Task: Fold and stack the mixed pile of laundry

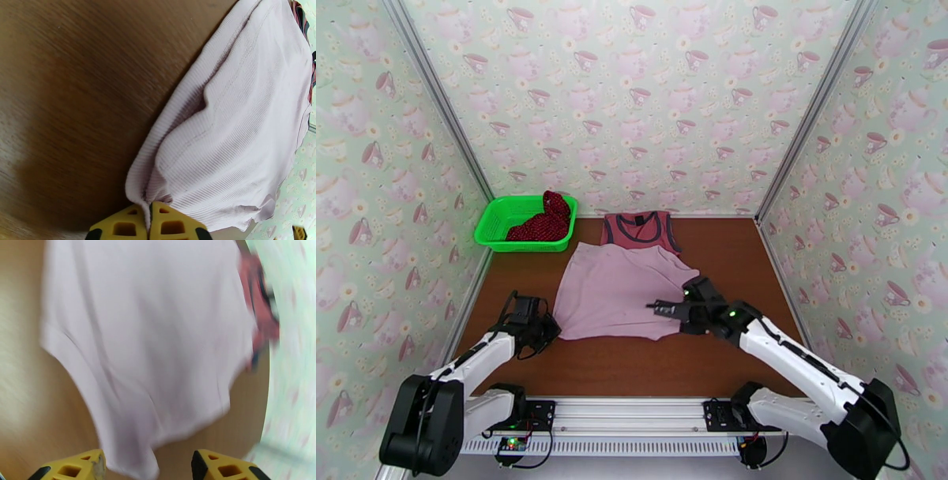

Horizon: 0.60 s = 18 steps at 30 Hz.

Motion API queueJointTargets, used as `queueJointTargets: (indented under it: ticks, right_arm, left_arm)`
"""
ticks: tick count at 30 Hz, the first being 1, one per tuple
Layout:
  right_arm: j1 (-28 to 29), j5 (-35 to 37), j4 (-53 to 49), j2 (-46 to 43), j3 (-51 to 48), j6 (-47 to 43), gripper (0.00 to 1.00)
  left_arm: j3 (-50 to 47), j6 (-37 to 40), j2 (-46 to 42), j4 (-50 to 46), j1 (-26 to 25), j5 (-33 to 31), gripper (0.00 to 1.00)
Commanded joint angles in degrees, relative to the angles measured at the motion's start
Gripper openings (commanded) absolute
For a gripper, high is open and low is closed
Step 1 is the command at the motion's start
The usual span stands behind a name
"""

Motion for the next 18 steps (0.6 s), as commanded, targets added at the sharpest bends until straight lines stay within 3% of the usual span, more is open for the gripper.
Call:
queueJointTargets:
  ticks: [1,9,18]
  right_arm:
    - [4.7,-5.1,2.3,5.8,0.0,3.2,0.62]
    - [8.5,-4.4,16.6,16.2,-2.0,11.0,0.62]
    - [10.7,-3.7,17.7,21.9,-2.8,15.4,0.58]
  left_arm:
    - [-1.1,1.2,-0.5,0.2,-0.4,0.0,0.00]
    - [-0.9,1.5,-2.8,-1.2,-0.4,-0.8,0.00]
    - [-0.7,1.6,-2.0,-0.6,-0.3,-0.6,0.00]
